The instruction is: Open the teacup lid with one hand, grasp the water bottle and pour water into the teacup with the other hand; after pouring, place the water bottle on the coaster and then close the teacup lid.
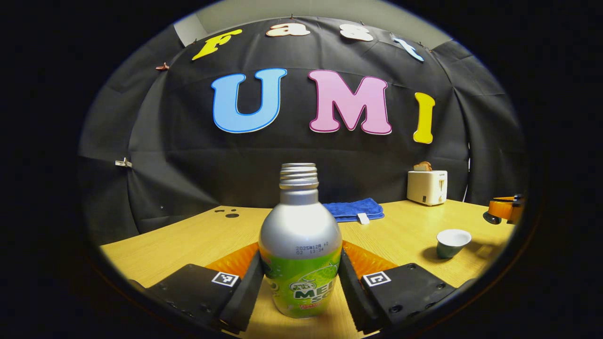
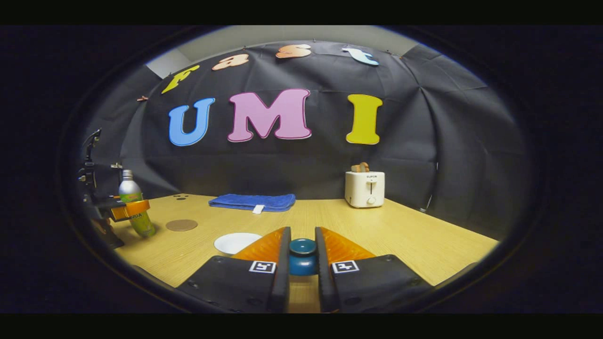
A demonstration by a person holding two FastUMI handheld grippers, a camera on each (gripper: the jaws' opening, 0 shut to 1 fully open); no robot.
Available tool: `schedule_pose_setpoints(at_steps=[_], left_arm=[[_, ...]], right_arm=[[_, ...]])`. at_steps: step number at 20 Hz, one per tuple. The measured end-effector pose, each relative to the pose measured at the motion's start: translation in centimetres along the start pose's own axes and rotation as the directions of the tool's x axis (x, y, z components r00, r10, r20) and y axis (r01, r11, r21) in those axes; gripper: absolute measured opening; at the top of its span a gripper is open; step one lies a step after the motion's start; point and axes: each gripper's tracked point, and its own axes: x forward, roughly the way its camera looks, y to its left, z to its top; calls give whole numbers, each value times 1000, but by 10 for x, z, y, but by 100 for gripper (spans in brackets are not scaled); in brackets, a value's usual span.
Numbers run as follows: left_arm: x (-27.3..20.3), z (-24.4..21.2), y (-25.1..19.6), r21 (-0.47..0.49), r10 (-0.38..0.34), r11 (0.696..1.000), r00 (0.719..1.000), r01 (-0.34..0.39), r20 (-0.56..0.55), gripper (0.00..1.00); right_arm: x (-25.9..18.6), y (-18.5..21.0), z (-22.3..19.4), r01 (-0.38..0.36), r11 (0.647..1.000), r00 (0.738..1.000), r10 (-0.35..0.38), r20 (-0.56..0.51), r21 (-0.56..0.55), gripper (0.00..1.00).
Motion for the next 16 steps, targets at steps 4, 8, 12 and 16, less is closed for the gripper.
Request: schedule_pose_setpoints(at_steps=[4,8,12,16], left_arm=[[4,2,-18,115,-28,993,1000,29,-10,80],[11,10,-44,319,-76,945,997,79,-21,80],[19,19,-73,514,-146,847,989,135,-19,80],[27,20,-101,690,-214,699,976,189,-51,80]], right_arm=[[2,-4,-1,-3,1000,1000,3,1,0,28],[4,-8,-1,-8,1000,1000,8,2,0,32],[6,-11,-1,-6,1000,1000,6,3,-1,28],[8,-15,-1,-9,1000,1000,9,3,0,32]])
